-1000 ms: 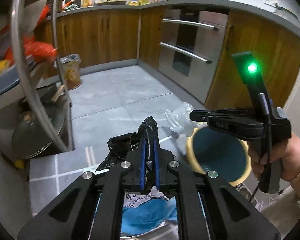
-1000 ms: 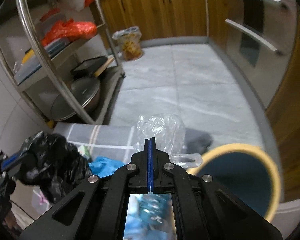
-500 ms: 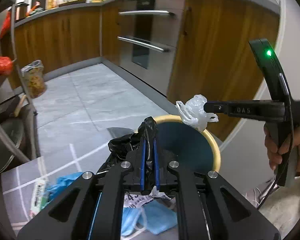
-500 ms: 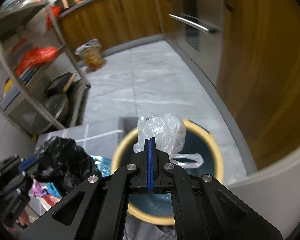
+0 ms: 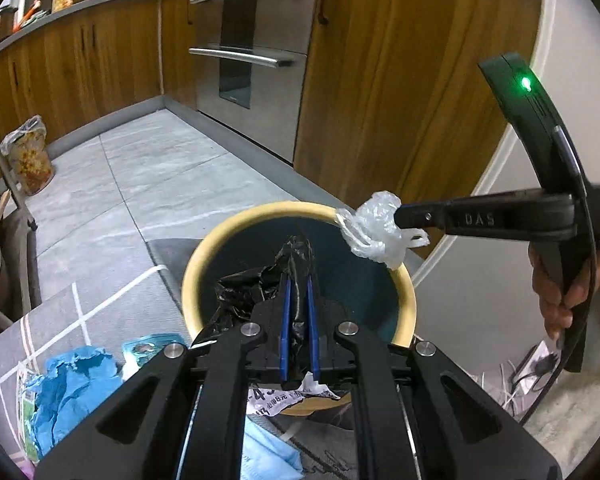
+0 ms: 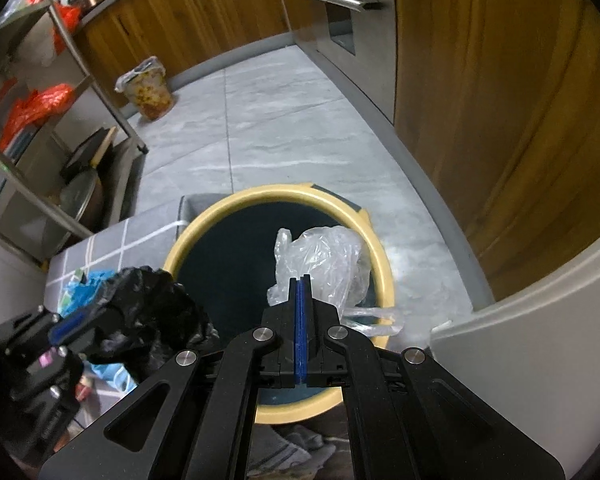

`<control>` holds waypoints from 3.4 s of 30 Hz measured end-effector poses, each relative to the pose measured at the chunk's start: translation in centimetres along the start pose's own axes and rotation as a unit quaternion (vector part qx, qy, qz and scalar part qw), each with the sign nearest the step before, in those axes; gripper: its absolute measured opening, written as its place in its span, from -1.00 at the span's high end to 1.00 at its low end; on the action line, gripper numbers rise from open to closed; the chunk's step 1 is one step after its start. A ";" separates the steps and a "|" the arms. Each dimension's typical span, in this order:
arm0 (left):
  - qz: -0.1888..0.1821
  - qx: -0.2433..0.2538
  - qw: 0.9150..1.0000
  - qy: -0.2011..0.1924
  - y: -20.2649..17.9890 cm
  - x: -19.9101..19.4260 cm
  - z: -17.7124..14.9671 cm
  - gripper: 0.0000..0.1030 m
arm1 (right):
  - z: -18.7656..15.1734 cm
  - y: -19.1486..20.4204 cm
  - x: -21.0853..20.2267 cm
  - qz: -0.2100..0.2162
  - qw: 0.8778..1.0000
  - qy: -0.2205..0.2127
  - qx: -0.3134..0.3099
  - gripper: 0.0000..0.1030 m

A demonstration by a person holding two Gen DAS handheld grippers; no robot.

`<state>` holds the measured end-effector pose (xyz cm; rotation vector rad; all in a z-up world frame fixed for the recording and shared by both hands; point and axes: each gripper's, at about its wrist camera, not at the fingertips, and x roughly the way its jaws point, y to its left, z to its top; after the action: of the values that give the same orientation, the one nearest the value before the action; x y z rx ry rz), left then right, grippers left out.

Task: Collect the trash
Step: 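Carry both bags over the teal bin and open both tools to drop them, then move both tools back over the remaining trash on the mat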

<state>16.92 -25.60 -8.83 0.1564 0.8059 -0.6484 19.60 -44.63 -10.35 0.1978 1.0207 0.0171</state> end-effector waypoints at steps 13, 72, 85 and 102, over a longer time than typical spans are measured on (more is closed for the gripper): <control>0.018 0.000 1.000 0.001 -0.3 1.0 0.1 -0.01 | 0.1 0.6 2.6 -0.008 0.999 0.041 -0.020 0.91; 0.254 -0.147 0.953 -0.067 15.1 -18.0 -11.2 -0.89 | -7.8 16.8 -2.1 0.035 0.995 -0.040 -0.080 -0.55; 0.316 -0.205 0.924 -0.069 20.7 -22.7 -16.0 -0.89 | -7.2 22.1 1.2 0.029 0.997 -0.032 -0.069 -0.55; 0.267 -0.243 0.930 0.067 24.2 -17.4 -21.6 -0.35 | -9.8 31.0 4.5 0.082 0.980 0.020 -0.181 -0.54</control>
<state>8.94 9.94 -13.98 -0.0378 0.9822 0.0868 16.09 -12.19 -13.76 -0.0521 1.0203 0.3562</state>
